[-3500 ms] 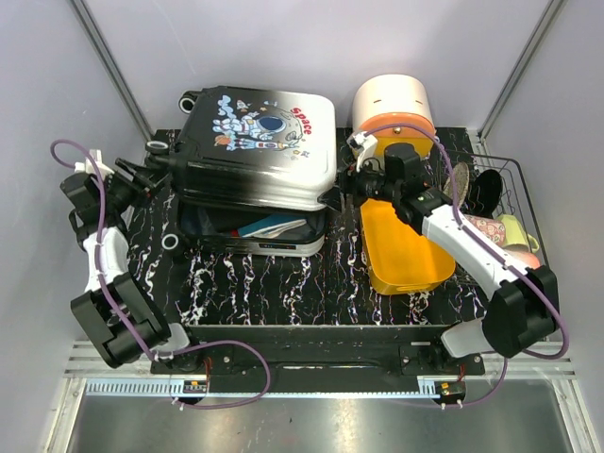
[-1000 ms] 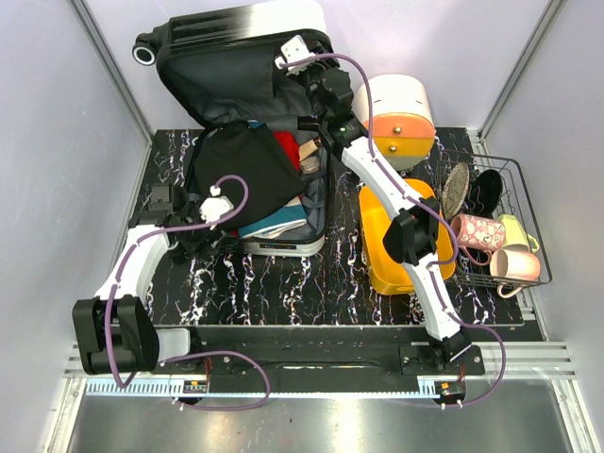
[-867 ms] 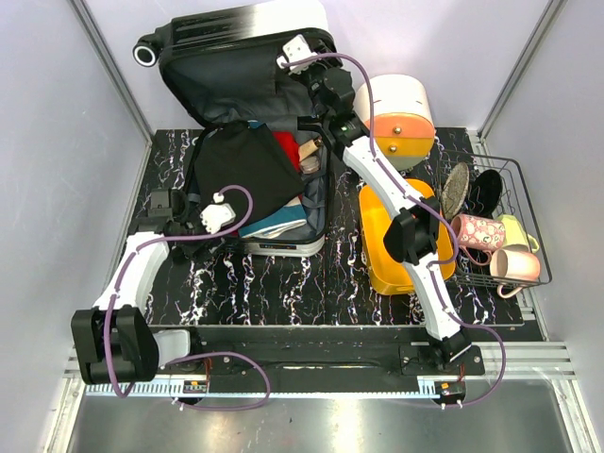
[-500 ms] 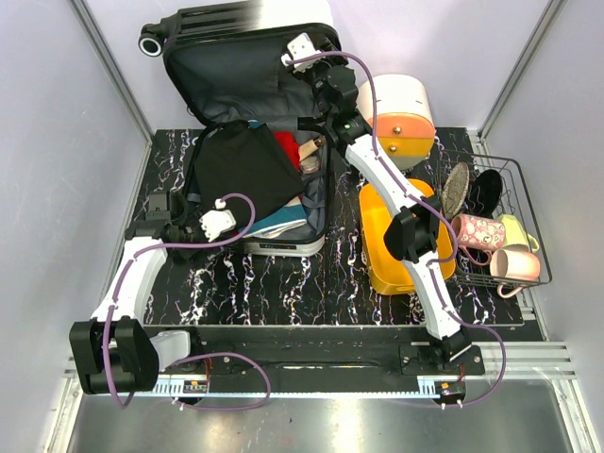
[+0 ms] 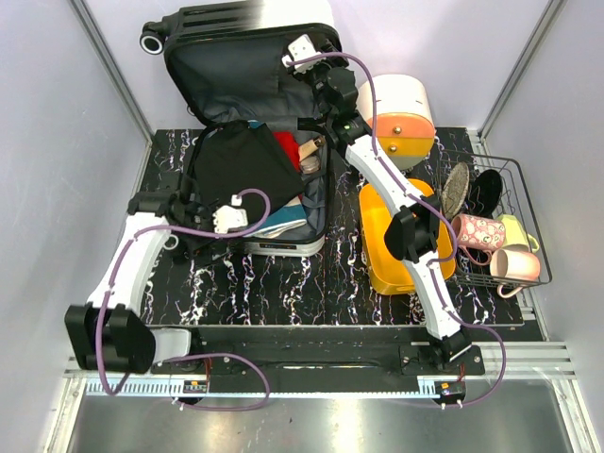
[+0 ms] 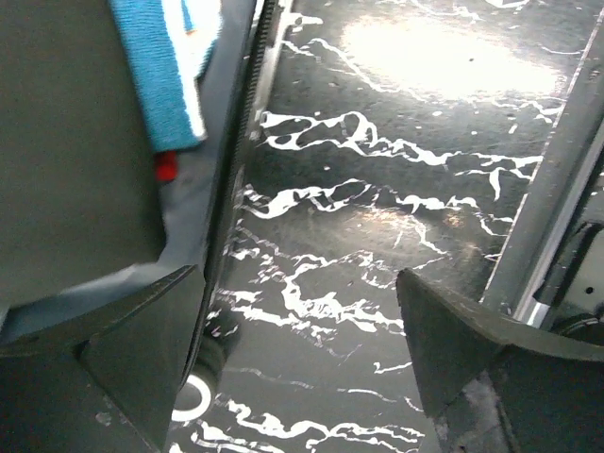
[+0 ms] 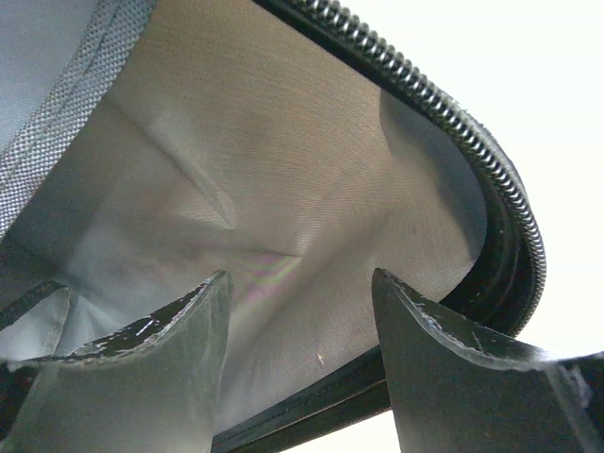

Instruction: Open, take out, and arrange the luggage

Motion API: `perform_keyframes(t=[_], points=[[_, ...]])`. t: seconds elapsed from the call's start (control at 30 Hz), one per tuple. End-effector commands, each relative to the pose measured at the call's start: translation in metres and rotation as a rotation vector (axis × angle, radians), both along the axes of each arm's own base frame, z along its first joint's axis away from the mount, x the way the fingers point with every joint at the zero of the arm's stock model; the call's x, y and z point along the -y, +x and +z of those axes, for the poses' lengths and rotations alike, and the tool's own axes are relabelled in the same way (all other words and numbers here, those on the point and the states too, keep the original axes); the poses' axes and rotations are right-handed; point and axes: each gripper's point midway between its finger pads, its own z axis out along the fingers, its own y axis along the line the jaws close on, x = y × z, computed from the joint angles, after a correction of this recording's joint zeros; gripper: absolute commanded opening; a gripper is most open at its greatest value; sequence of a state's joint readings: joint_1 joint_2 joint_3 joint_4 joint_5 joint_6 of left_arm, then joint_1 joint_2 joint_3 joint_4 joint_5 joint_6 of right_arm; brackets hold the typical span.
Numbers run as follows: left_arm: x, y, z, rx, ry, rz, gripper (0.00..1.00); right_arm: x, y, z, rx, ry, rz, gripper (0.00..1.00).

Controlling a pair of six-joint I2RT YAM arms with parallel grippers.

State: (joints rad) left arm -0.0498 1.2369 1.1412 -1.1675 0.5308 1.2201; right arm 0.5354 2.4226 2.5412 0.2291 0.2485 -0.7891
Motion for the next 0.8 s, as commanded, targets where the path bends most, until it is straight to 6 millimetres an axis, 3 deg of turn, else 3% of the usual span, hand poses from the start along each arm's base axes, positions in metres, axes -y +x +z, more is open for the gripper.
perform_keyframes(t=[0.0,0.13,0.33,0.47,0.63,0.77], points=[[0.015,0.006,-0.021,-0.07,-0.024,-0.088,0.84,0.039,-0.009,0.047,0.091,0.07,-0.079,0.68],[0.012,0.007,-0.045,-0.096,0.056,-0.08,0.77,0.039,-0.009,0.047,0.096,0.07,-0.082,0.69],[0.011,-0.042,-0.082,-0.163,0.157,-0.167,0.62,0.042,-0.008,0.048,0.096,0.07,-0.085,0.69],[0.01,-0.07,-0.085,-0.218,0.147,-0.187,0.43,0.045,-0.009,0.052,0.111,0.074,-0.086,0.7],[0.011,-0.092,-0.085,-0.233,0.125,-0.211,0.27,0.045,-0.009,0.056,0.124,0.076,-0.085,0.74],[0.011,-0.095,-0.083,-0.236,0.122,-0.212,0.24,0.045,-0.01,0.056,0.122,0.08,-0.082,0.75]])
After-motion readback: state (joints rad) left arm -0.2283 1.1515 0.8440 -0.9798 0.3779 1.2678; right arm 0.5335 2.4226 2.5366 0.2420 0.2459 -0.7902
